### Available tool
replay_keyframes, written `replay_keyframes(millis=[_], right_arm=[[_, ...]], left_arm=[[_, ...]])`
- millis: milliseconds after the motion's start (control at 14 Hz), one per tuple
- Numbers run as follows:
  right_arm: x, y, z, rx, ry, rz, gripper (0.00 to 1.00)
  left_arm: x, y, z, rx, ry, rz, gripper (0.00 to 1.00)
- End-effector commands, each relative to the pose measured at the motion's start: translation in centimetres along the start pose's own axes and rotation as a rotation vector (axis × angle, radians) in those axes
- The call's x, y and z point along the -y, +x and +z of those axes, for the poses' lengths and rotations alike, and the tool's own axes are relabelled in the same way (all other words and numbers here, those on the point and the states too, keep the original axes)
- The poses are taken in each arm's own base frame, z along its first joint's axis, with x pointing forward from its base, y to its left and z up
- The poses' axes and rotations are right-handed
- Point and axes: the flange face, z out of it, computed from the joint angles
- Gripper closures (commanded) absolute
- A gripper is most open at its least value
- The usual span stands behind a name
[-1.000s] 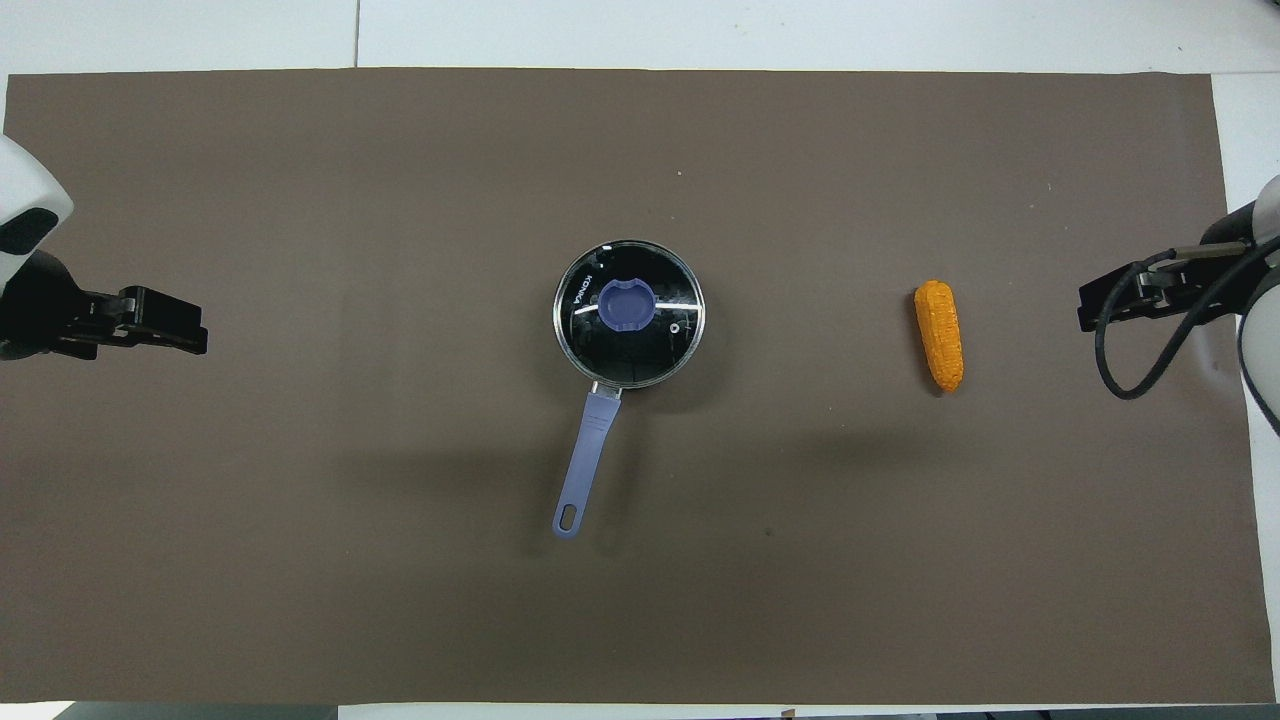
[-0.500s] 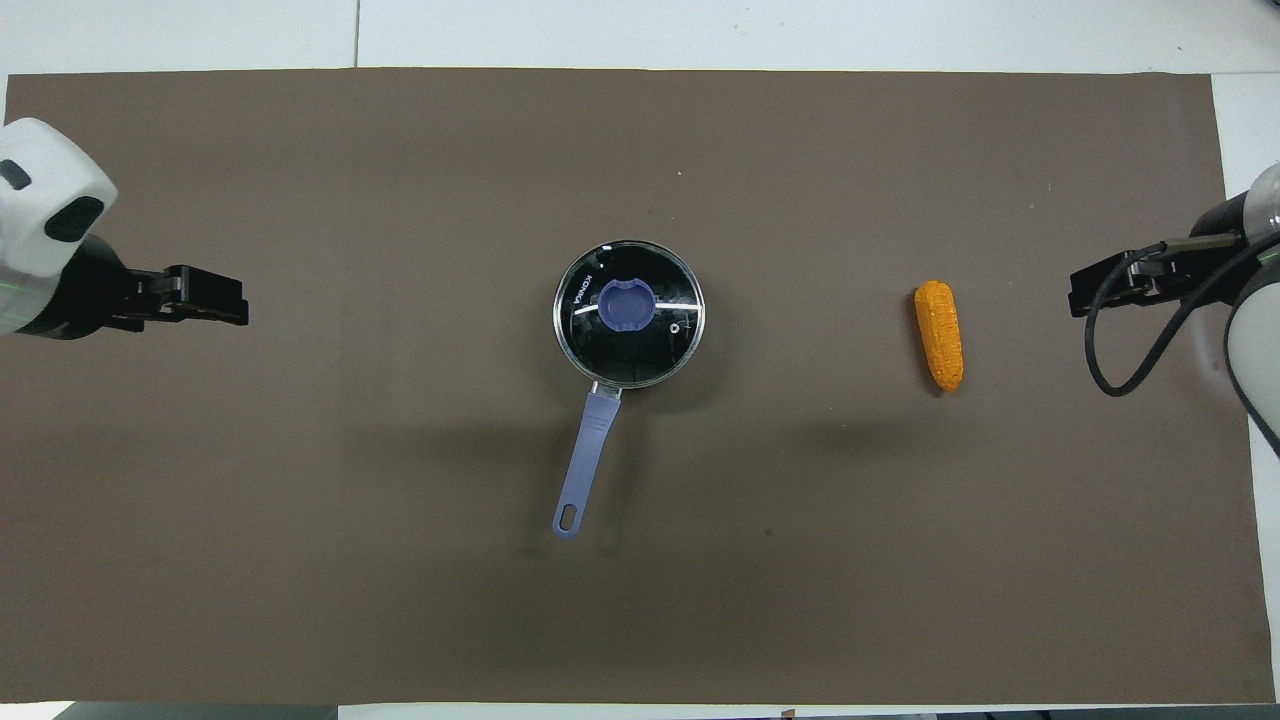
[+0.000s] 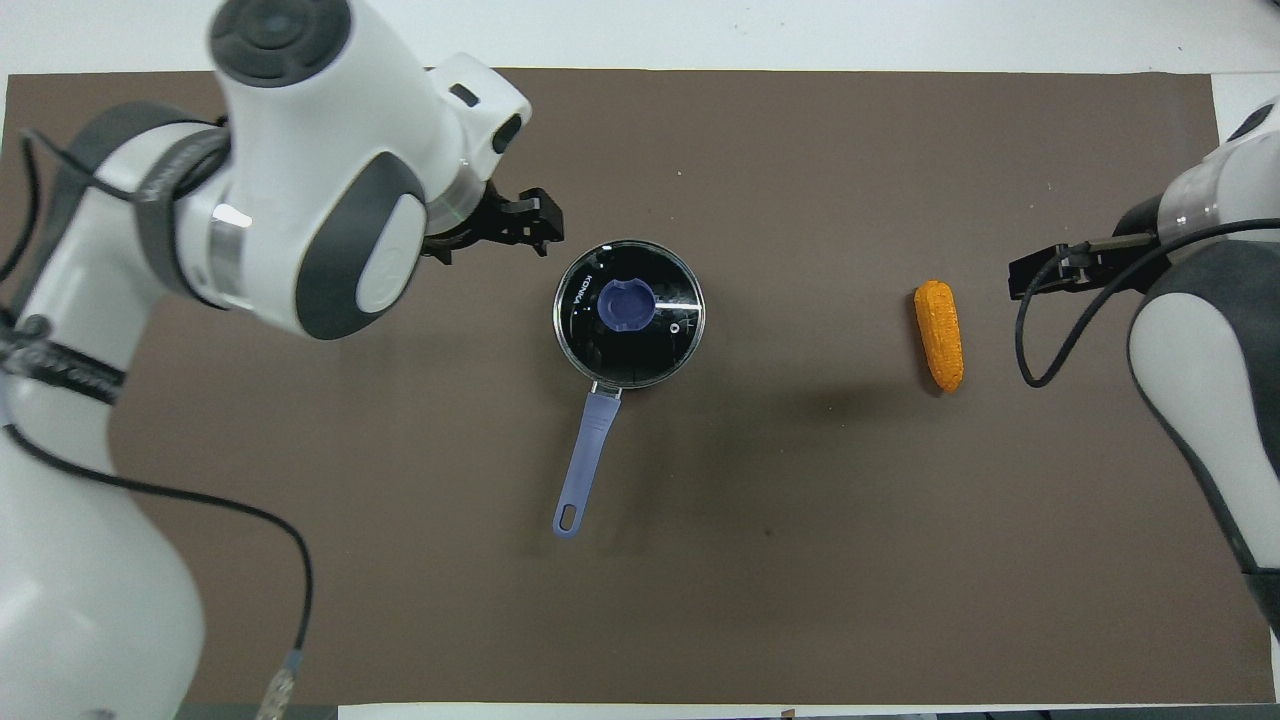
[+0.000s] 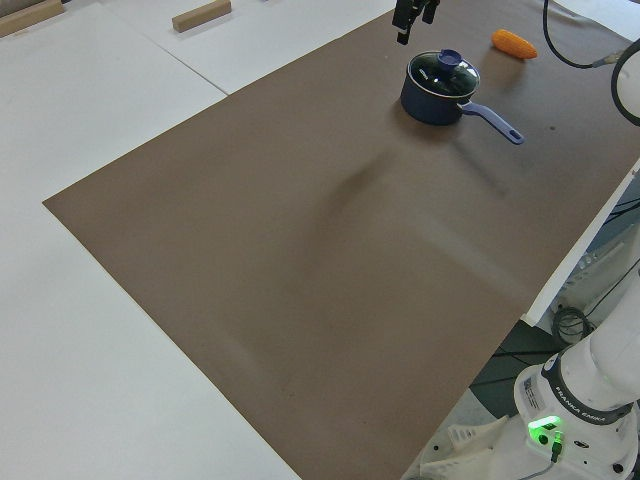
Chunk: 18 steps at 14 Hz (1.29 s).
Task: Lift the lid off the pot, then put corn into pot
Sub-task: 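Reach the left gripper to the lid knob while the right gripper reaches the corn, then grasp the lid knob with the left gripper while the right gripper grasps the corn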
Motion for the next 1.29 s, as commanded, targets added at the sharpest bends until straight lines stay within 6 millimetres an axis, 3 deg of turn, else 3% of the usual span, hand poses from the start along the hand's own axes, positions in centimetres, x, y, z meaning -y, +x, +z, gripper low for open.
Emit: replay_keyframes(millis=[0,286,429,571,786,1000,1143,1214], right_arm=[[0.9,0.3,7.9,-0.047,0.013,-0.011,0.00],[0.3,0.7,16.8,-0.048,0.012,0.006,0.00],[0.3,0.5,20.0,-0.017,0.013,0.009,0.00],[0.1,0.3,20.5,-0.006,0.013,0.011,0.00],[0.5,0.2,20.7,-0.001,0.013,-0.006,0.01],[0.7,0.0,21.0,0.009,0.013,-0.011,0.45],[0.7,-0.1,20.9,0.016,0.013,-0.031,0.93],[0.7,0.0,20.9,0.017,0.013,-0.033,1.00]], left_arm=[[-3.7,0.8,2.3,0.003,0.012,-0.001,0.00],[-6.6,-0.3,3.3,-0.013,-0.008,0.023,0.00],[-8.5,-1.5,3.9,-0.011,0.003,0.056,0.00],[-8.7,-2.0,5.1,-0.003,0.029,0.069,0.00],[-8.9,-2.0,5.3,-0.013,0.029,0.071,0.00],[-10.0,-2.9,6.8,-0.029,0.045,0.100,0.00],[-10.0,-2.9,7.2,-0.028,0.046,0.099,0.00],[-9.9,-3.0,7.7,-0.021,0.052,0.099,0.00]])
